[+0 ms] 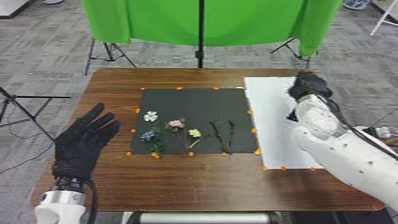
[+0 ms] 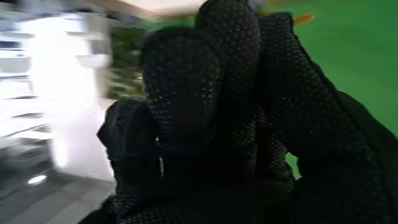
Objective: Arrange flowers
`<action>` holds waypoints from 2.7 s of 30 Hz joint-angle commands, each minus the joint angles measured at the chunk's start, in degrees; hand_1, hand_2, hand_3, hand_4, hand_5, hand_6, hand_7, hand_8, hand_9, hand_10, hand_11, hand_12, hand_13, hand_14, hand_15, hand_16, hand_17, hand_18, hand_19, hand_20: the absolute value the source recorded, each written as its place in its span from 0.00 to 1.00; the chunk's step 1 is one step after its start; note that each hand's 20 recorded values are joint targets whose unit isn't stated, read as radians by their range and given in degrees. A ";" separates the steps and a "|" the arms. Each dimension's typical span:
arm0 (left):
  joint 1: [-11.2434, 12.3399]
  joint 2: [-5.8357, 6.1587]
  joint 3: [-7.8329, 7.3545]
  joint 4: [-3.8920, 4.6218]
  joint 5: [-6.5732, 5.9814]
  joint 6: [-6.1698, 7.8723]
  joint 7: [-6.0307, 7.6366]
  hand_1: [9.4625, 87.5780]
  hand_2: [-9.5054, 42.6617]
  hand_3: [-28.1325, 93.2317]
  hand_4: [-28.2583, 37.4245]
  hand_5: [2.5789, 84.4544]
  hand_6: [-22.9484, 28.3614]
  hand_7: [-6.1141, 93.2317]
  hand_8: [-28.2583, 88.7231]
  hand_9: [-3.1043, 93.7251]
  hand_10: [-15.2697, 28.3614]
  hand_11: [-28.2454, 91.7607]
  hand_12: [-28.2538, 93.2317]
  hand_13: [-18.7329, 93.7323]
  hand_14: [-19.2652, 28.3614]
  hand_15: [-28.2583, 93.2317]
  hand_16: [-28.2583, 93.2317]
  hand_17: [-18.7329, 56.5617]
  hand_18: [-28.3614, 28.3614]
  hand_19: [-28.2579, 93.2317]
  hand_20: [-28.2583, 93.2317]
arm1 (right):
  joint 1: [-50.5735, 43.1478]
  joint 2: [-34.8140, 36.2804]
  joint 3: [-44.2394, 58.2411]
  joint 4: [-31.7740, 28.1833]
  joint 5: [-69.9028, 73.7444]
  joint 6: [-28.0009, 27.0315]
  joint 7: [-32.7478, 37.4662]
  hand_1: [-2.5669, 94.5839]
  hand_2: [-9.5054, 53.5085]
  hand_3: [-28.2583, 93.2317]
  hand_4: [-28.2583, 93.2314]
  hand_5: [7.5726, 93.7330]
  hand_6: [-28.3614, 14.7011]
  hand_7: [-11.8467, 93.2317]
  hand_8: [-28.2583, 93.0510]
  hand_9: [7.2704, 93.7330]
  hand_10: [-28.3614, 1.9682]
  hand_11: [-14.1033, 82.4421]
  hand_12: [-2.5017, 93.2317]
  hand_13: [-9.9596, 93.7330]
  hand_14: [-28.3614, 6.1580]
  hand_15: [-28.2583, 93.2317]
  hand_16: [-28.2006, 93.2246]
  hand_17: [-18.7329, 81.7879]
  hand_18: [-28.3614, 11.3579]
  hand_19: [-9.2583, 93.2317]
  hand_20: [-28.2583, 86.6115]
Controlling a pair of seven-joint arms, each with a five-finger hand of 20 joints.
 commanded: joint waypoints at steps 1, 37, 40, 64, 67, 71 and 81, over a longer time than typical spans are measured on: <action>0.29 -0.36 -0.33 -0.06 0.00 0.34 -0.76 0.18 0.30 0.90 0.08 0.46 0.67 0.18 0.17 0.40 0.83 0.45 0.33 0.40 1.00 0.67 0.16 0.14 0.98 0.69 0.40 | -8.00 -5.67 4.70 -11.84 -5.07 -7.37 -12.11 0.63 0.00 0.82 0.00 0.94 0.67 0.28 0.27 1.00 0.71 0.33 0.33 0.92 0.73 0.69 0.45 0.61 0.21 1.00 0.67; 1.58 0.10 -0.29 -0.45 -0.21 0.74 0.28 0.19 0.30 0.90 0.08 0.47 0.67 0.18 0.17 0.40 0.83 0.45 0.33 0.40 1.00 0.67 0.16 0.14 0.97 0.69 0.40 | -8.62 -5.25 2.00 -12.67 -12.74 -7.74 -14.46 0.43 0.00 0.87 0.00 0.68 0.68 0.26 0.13 0.85 0.63 0.54 0.26 0.76 0.58 0.86 0.37 0.48 0.14 1.00 0.70; 1.43 0.03 -0.31 -0.36 -0.14 0.63 0.05 0.19 0.30 0.90 0.08 0.47 0.67 0.18 0.17 0.40 0.83 0.45 0.33 0.40 1.00 0.67 0.16 0.14 0.97 0.69 0.40 | -2.11 -1.55 -2.68 -9.74 -10.26 -3.25 -10.71 0.41 0.00 0.88 0.00 0.68 0.68 0.26 0.13 0.81 0.60 0.52 0.21 0.75 0.57 0.84 0.36 0.47 0.14 0.99 0.69; 0.67 -0.33 -0.21 -0.23 0.13 0.15 -1.06 0.19 0.30 0.90 0.08 0.47 0.67 0.18 0.17 0.40 0.83 0.45 0.33 0.40 1.00 0.67 0.16 0.14 0.97 0.69 0.41 | 10.74 -4.98 -6.49 13.59 -0.93 -17.12 -1.49 0.38 0.00 0.90 0.00 0.50 0.69 0.26 0.12 0.55 0.43 0.35 0.16 0.60 0.47 0.82 0.31 0.40 0.16 0.95 0.67; 0.55 -0.32 0.08 -0.13 0.11 0.03 -0.88 0.19 0.30 0.90 0.08 0.47 0.67 0.18 0.17 0.40 0.83 0.45 0.33 0.40 1.00 0.67 0.16 0.14 0.97 0.69 0.41 | 9.94 -6.49 -5.31 14.63 -1.55 -19.81 -1.40 0.37 0.00 0.90 0.00 0.48 0.71 0.25 0.13 0.55 0.44 0.35 0.17 0.59 0.47 0.82 0.30 0.39 0.16 0.94 0.68; -0.13 -0.25 0.19 0.04 0.22 -0.29 -0.85 0.18 0.30 0.90 0.08 0.47 0.67 0.18 0.17 0.40 0.83 0.45 0.33 0.40 1.00 0.67 0.16 0.14 0.97 0.69 0.41 | 10.08 -7.89 -4.61 15.88 -1.88 -23.24 -1.06 0.36 0.00 0.90 0.00 0.43 0.71 0.25 0.13 0.52 0.42 0.34 0.17 0.58 0.46 0.82 0.30 0.38 0.16 0.94 0.68; -0.39 -0.70 0.22 0.31 0.49 -1.03 -1.50 0.19 0.30 0.90 0.08 0.47 0.67 0.18 0.17 0.40 0.83 0.45 0.33 0.40 1.00 0.67 0.16 0.14 0.97 0.69 0.41 | 6.39 -7.60 -1.24 16.84 -3.97 -28.75 -0.01 0.40 0.00 0.88 0.00 0.54 0.79 0.26 0.12 0.64 0.57 0.31 0.16 0.67 0.54 0.76 0.30 0.41 0.14 0.93 0.68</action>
